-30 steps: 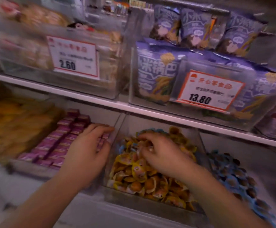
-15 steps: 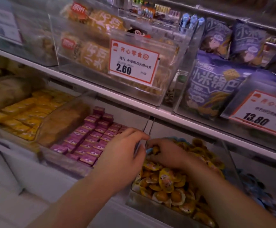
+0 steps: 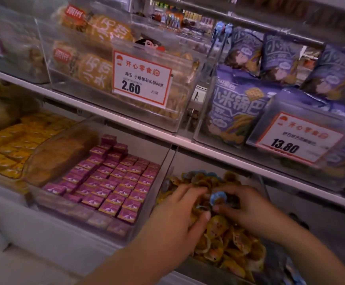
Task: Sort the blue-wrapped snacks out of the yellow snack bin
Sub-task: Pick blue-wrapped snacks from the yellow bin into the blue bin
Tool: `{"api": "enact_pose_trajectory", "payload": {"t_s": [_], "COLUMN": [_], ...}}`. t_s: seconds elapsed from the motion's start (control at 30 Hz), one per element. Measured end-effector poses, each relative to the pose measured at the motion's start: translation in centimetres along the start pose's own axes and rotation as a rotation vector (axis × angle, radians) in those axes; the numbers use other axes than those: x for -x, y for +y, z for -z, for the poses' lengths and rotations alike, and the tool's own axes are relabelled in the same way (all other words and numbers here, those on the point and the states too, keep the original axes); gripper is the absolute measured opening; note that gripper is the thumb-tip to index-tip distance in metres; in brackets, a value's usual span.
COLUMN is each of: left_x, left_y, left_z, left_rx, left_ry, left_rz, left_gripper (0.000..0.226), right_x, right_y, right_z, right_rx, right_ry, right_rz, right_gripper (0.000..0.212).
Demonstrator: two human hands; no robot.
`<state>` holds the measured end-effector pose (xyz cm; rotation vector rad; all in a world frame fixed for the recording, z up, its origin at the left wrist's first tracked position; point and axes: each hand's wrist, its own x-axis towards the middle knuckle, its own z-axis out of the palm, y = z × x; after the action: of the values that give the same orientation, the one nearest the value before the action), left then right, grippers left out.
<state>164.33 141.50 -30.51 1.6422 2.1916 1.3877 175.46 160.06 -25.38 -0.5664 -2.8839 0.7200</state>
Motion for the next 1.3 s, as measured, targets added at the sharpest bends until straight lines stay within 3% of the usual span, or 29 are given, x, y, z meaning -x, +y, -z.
{"api": "enact_pose_trajectory", "payload": {"t_s": [0.07,0.13,0.2,0.27,0.37,0.47,0.6,0.7,0.8,0.87,0.97,1.13,1.23,1.3], "left_x": [-0.4,-0.9,-1.3,-1.5,-1.5,-1.8,-2.1,-2.0,-1.9,-1.8,-1.5,-0.8,-0.7,-0.7], "left_y": [-0.1,-0.2,-0.4,-0.5,0.0,-0.1,-0.9,-1.1,-1.3,-1.4,-1.3,-1.0,-0.4,0.0], "left_z": [-0.9,-1.3,-0.9,-0.3,1.2,2.9,3.6,3.6,3.9,4.0,4.0,4.0,3.5,2.7], "left_rx": [0.128,0.247,0.276,0.278,0.370,0.603,0.793,0.714,0.612,0.593,0.521,0.205,0.120,0.143], "left_ry": [-0.033,-0.003,0.086,0.175,0.277,0.379,0.397,0.323,0.322,0.338,0.321,0.283,0.271,0.256], "left_rz": [0.101,0.155,0.193,0.219,0.217,0.225,0.345,0.342,0.290,0.294,0.294,0.148,0.104,0.089], "left_gripper": [0.054,0.037,0.016,0.010,0.017,0.014,0.019,0.023,0.016,0.017,0.015,0.009,0.016,0.018], "right_x": [0.5,0.6,0.2,-0.1,-0.5,-1.2,-2.3,-2.6,-3.2,-3.6,-4.0,-3.5,-2.3,-1.1], "right_y": [-1.0,-1.9,-2.1,-1.7,-0.2,0.9,0.4,-0.2,-1.3,-2.5,-3.1,-2.6,-2.2,-2.3], "right_z": [-0.8,-1.5,-1.5,-0.9,-0.3,-1.0,-1.8,-1.2,-1.1,-2.0,-4.1,-3.7,-2.6,-2.2], "right_rx": [0.003,0.056,0.084,0.033,0.061,0.292,0.415,0.376,0.292,0.237,0.401,0.313,-0.008,-0.437], "right_ry": [0.006,0.020,0.042,0.064,0.017,-0.085,-0.076,0.017,0.183,0.068,-0.206,-0.054,0.136,0.307], "right_rz": [0.077,0.149,0.170,0.142,0.098,0.056,0.037,-0.041,0.032,0.083,0.090,0.132,-0.022,-0.174], "right_gripper": [0.023,0.033,0.030,0.030,0.036,0.044,0.036,0.032,0.032,0.032,0.036,0.016,0.016,0.014]}}
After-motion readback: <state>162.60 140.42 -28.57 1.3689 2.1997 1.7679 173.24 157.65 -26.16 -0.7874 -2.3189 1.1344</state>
